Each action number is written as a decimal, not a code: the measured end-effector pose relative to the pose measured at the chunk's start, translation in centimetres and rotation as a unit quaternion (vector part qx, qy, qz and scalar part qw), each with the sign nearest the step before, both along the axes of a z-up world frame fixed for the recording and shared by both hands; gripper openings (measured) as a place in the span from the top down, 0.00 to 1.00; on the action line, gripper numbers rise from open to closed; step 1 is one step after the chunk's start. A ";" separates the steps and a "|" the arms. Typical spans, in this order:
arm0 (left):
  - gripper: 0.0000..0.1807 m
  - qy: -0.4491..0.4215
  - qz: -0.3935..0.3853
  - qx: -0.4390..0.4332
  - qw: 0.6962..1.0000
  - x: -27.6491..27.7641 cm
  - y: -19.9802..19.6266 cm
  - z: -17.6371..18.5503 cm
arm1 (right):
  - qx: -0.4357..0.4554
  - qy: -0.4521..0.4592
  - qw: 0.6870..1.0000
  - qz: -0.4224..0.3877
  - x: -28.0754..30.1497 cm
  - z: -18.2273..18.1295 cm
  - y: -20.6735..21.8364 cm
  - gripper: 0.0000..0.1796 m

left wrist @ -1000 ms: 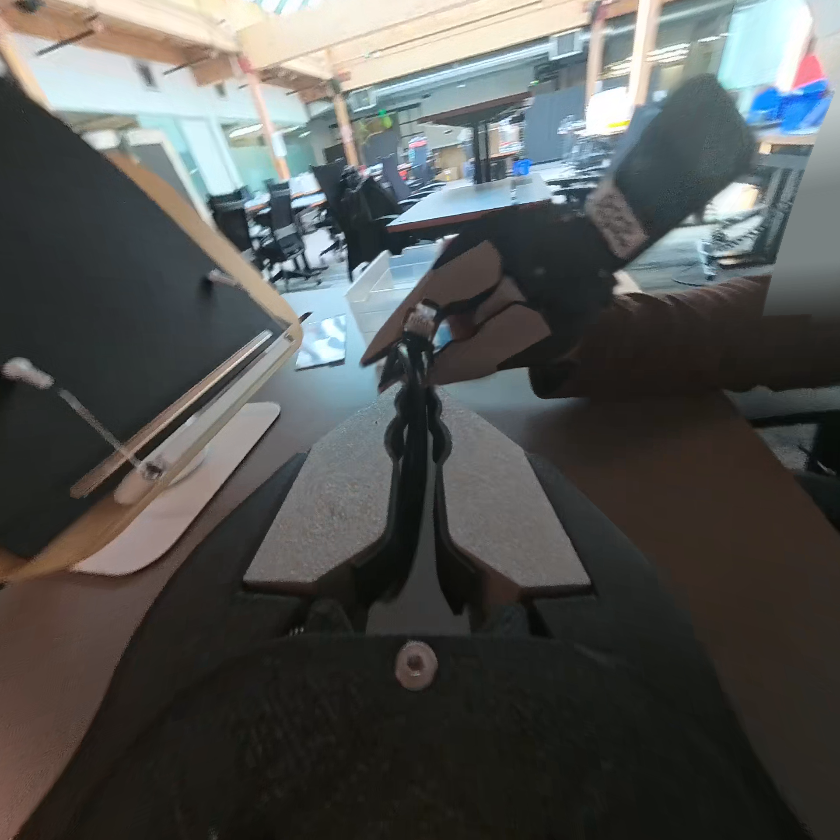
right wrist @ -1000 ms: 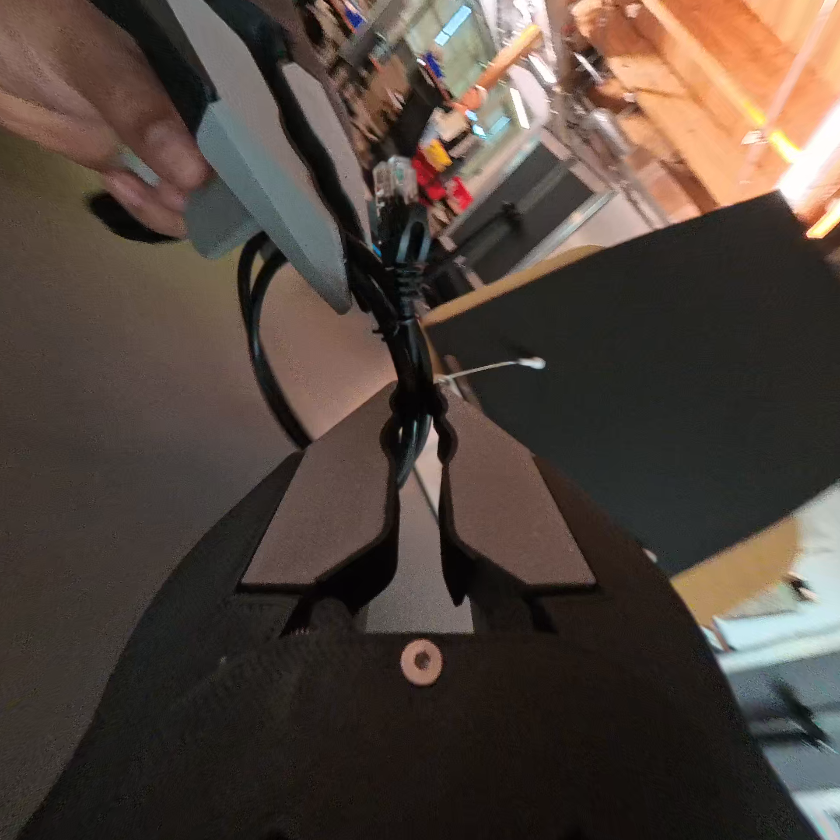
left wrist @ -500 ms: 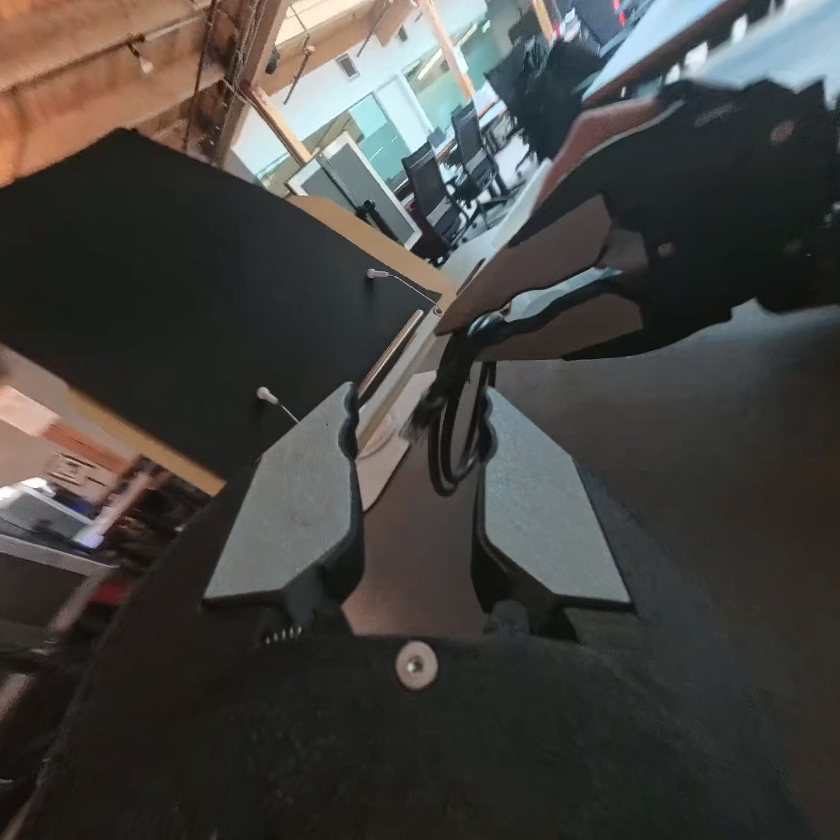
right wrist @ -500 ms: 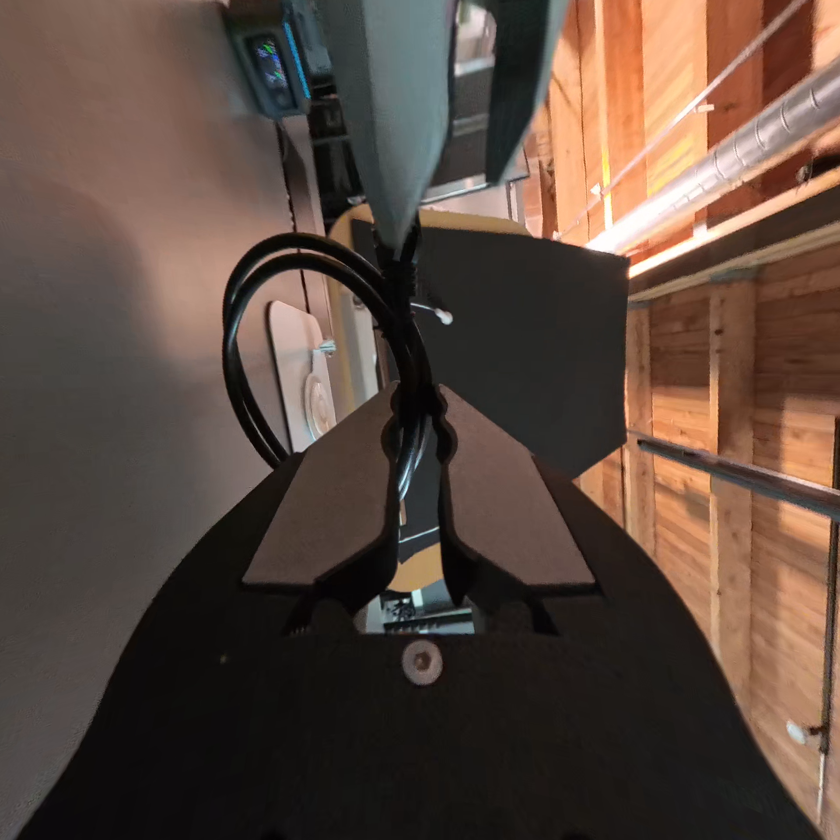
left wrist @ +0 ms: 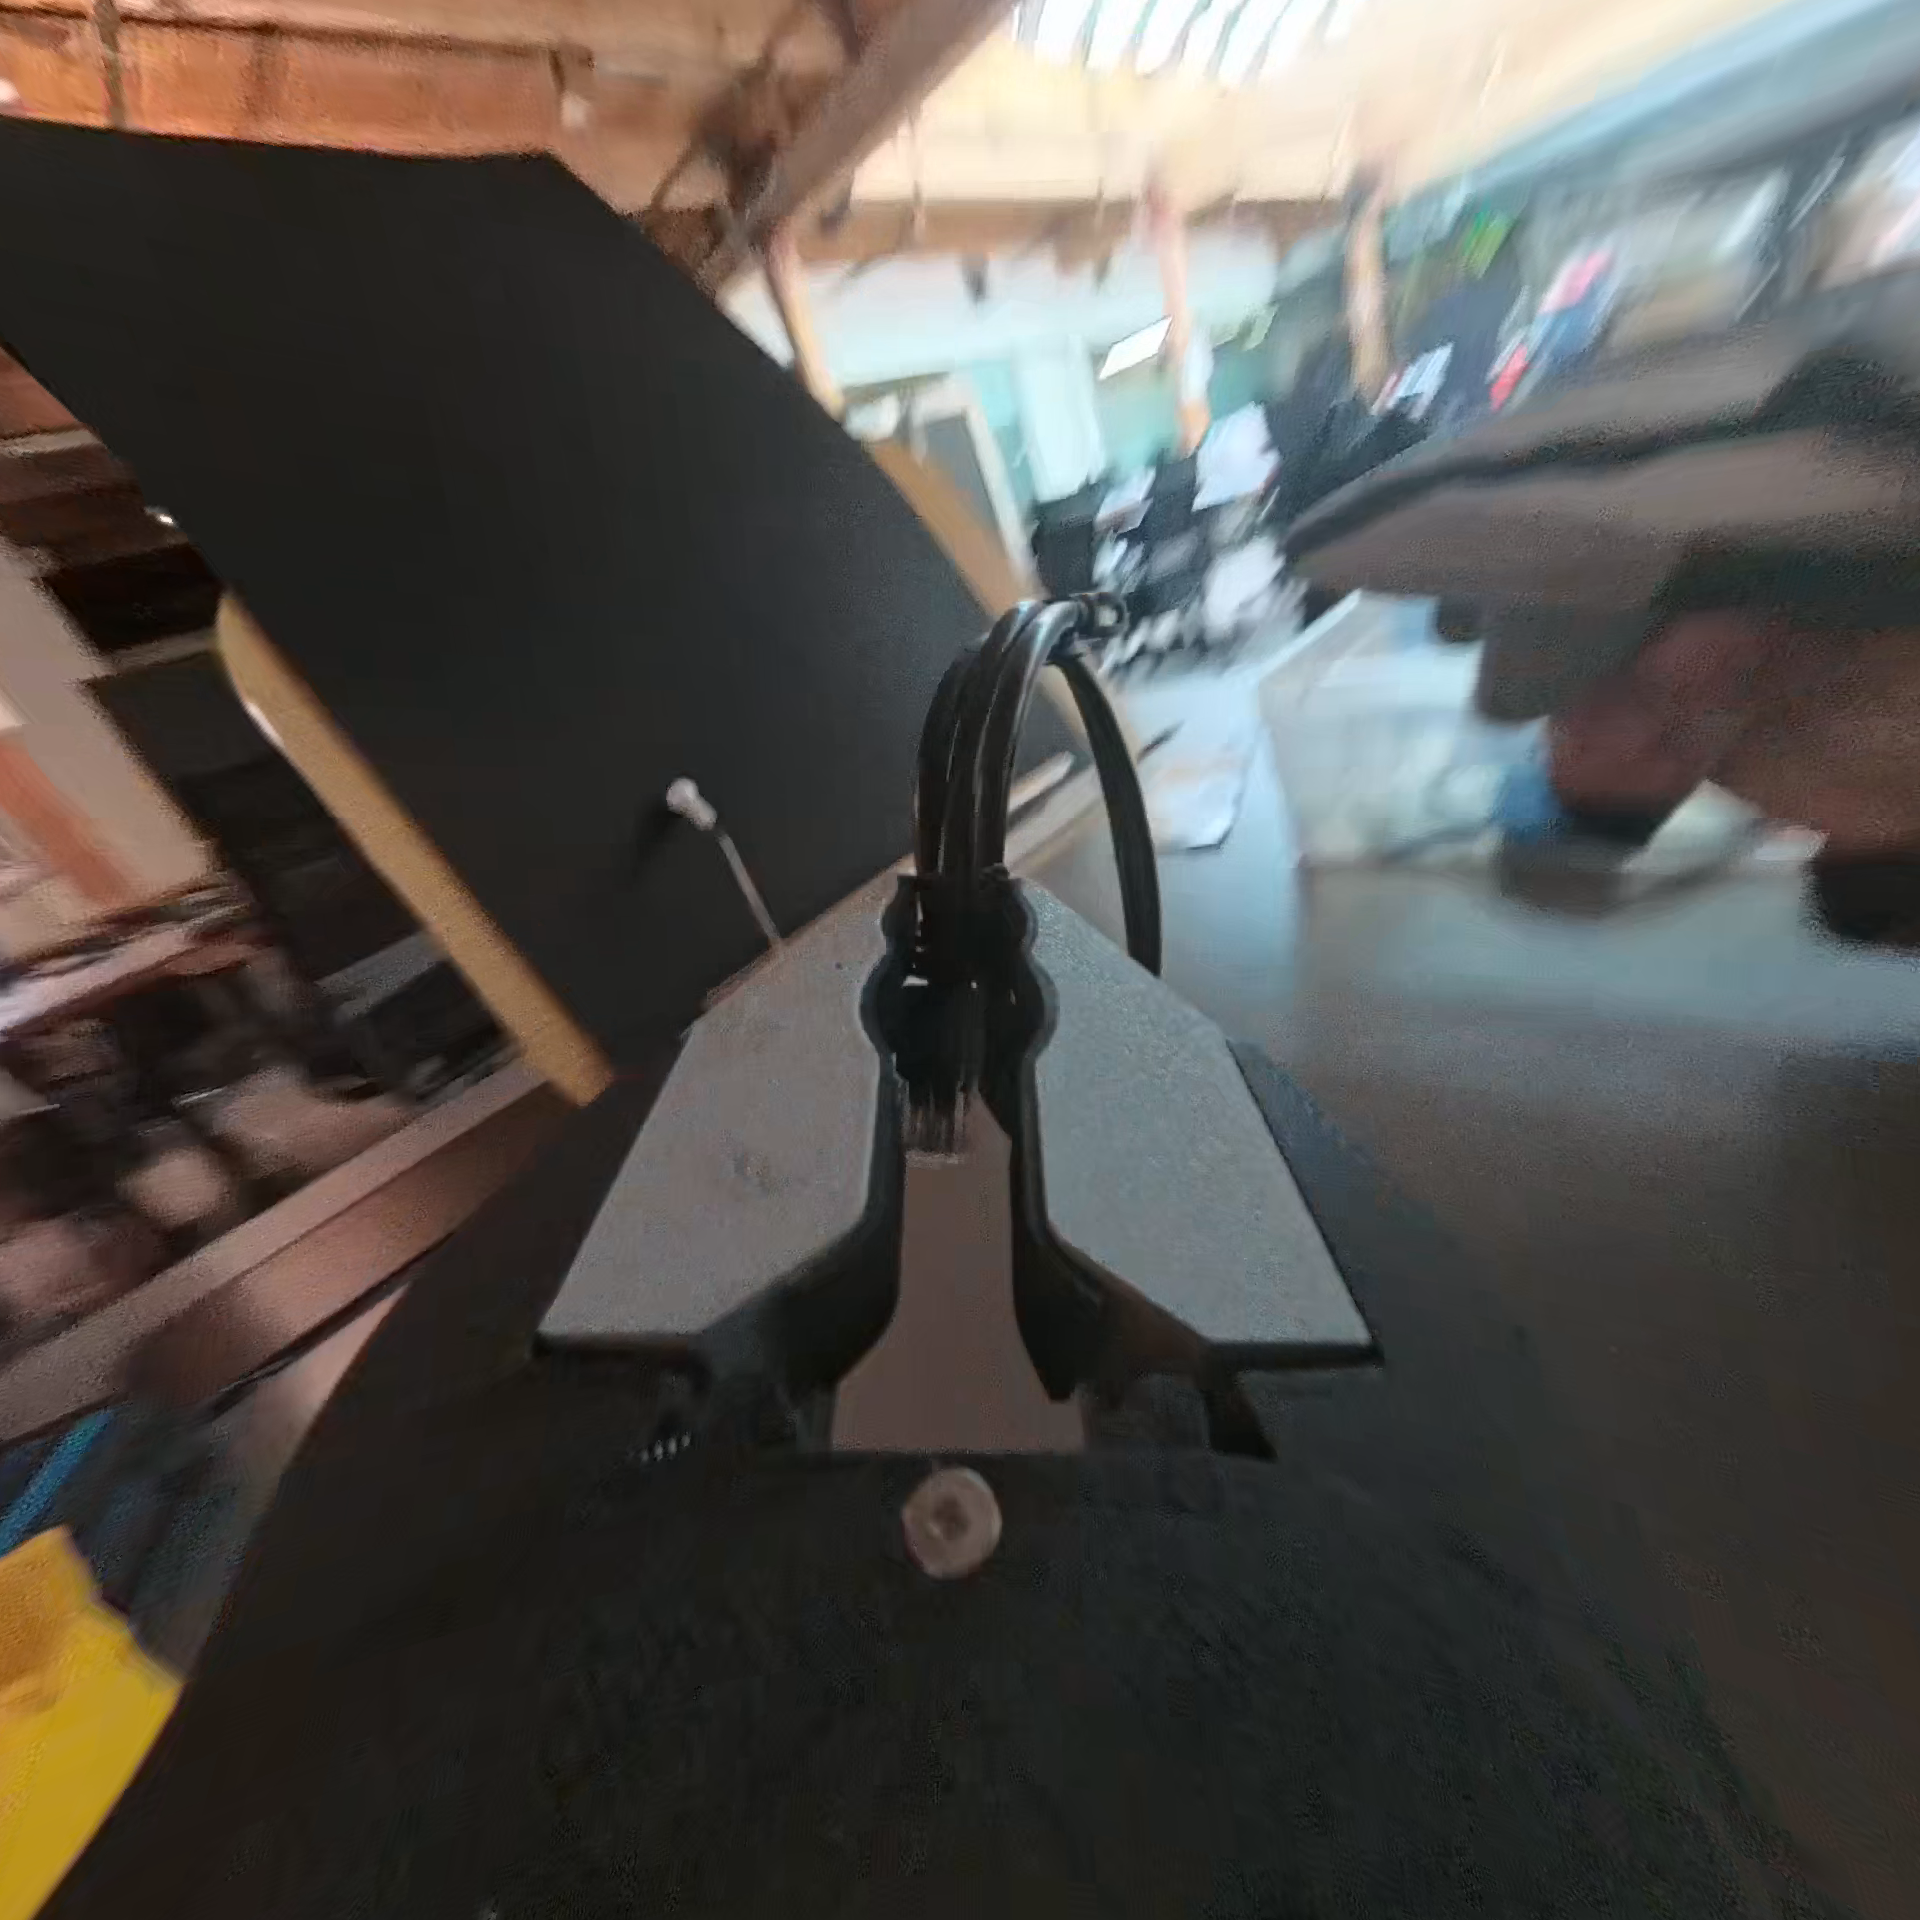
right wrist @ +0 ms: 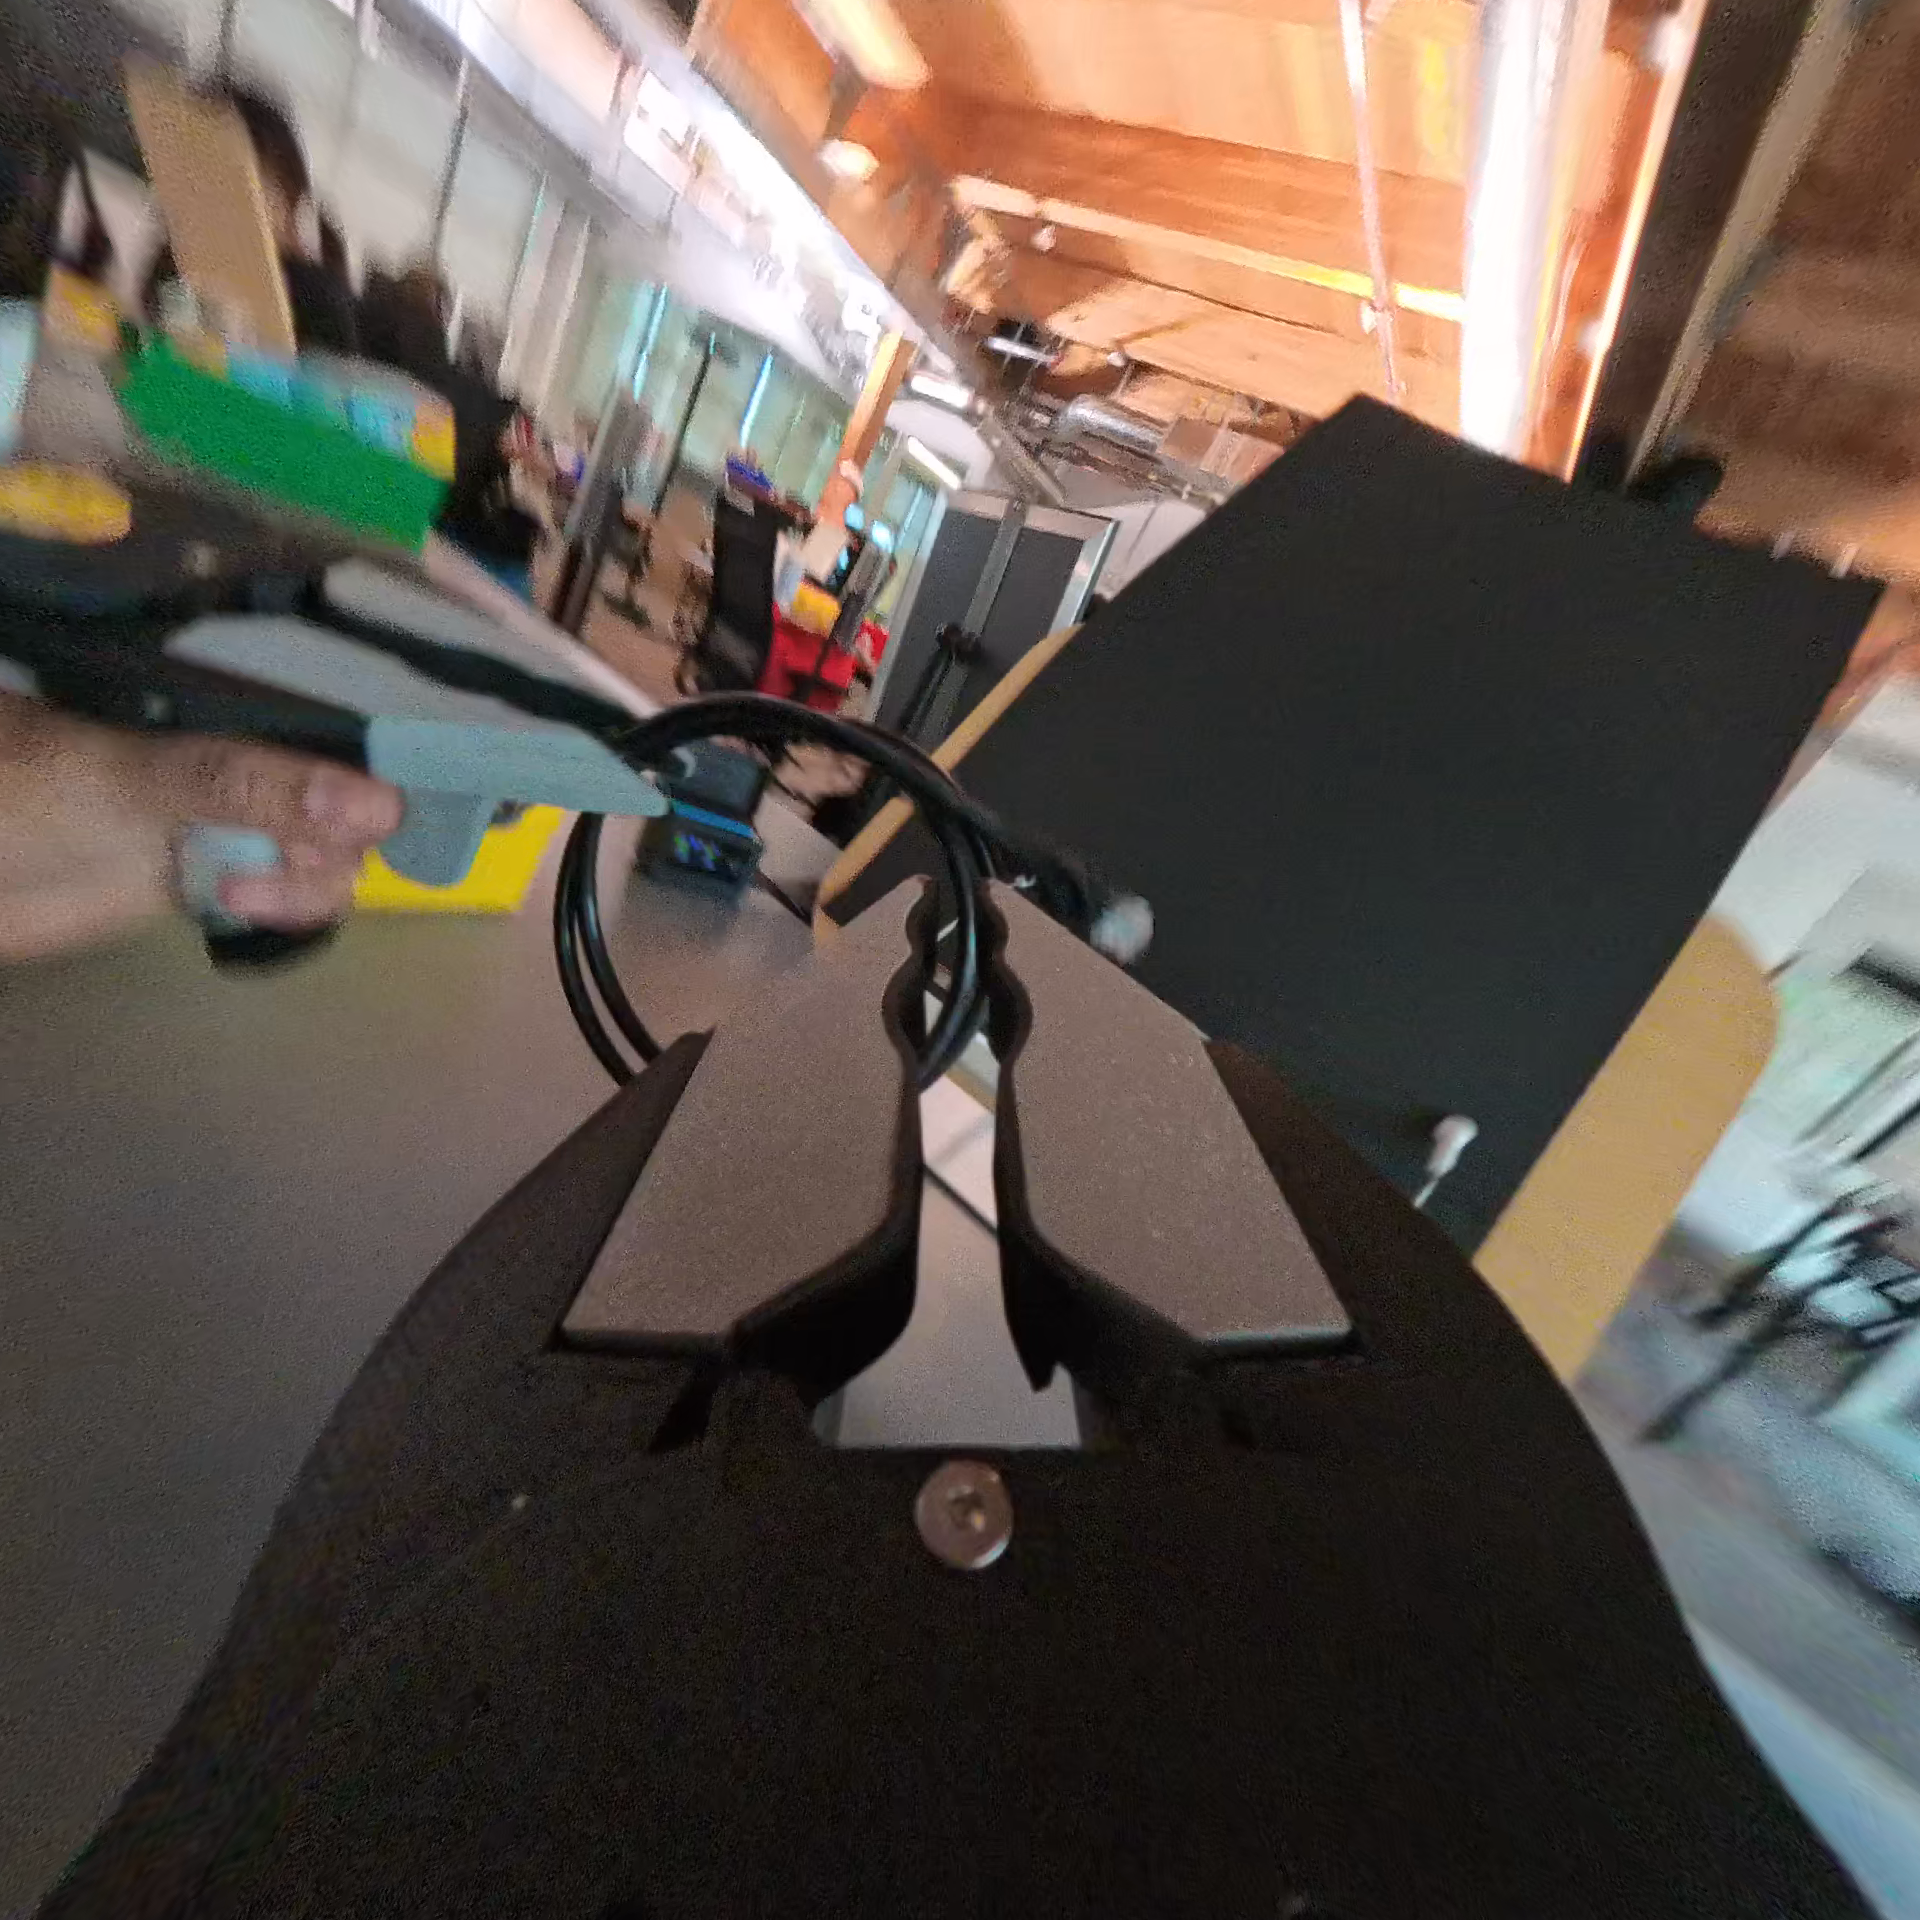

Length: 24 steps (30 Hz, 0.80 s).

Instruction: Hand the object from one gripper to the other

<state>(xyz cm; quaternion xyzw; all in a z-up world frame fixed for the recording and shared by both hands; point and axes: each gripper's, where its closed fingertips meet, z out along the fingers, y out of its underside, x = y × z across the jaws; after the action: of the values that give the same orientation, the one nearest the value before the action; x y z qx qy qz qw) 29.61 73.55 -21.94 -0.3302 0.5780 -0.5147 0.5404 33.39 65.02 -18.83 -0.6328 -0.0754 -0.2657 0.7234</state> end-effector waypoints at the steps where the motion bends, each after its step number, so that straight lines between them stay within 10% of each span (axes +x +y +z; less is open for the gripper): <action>1: 0.93 -0.026 -0.035 -0.032 0.999 -0.8 -0.3 1.0 | 0.015 0.055 0.998 0.030 0.1 0.1 -0.2 0.97; 7: 0.93 -0.099 -0.148 -0.160 0.971 -3.3 -1.6 4.2 | -0.034 0.314 0.917 0.245 -2.5 -2.0 1.4 0.76; 9: 0.93 -0.087 -0.158 -0.166 0.969 -3.0 -2.5 3.8 | -0.017 0.308 0.913 0.267 -3.1 -1.6 1.3 0.96; 12: 0.92 -0.042 -0.149 -0.188 0.970 -1.7 -2.6 2.5 | -0.013 0.289 0.923 0.252 -2.1 -1.1 0.9 0.98; 18: 0.73 0.097 -0.001 -0.136 0.986 1.2 0.4 -2.3 | -0.104 0.100 0.988 0.058 2.1 -2.7 0.1 0.98; 24: 0.74 0.080 0.081 0.080 0.990 1.2 -0.7 -2.7 | -0.259 -0.147 0.951 -0.077 2.9 -6.5 0.9 0.98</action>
<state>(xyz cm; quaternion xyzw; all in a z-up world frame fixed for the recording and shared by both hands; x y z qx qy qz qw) 30.79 72.84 -24.61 -0.3712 0.6301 -0.3933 0.5572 36.29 65.92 -25.38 -0.7565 -0.1979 -0.3822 0.4924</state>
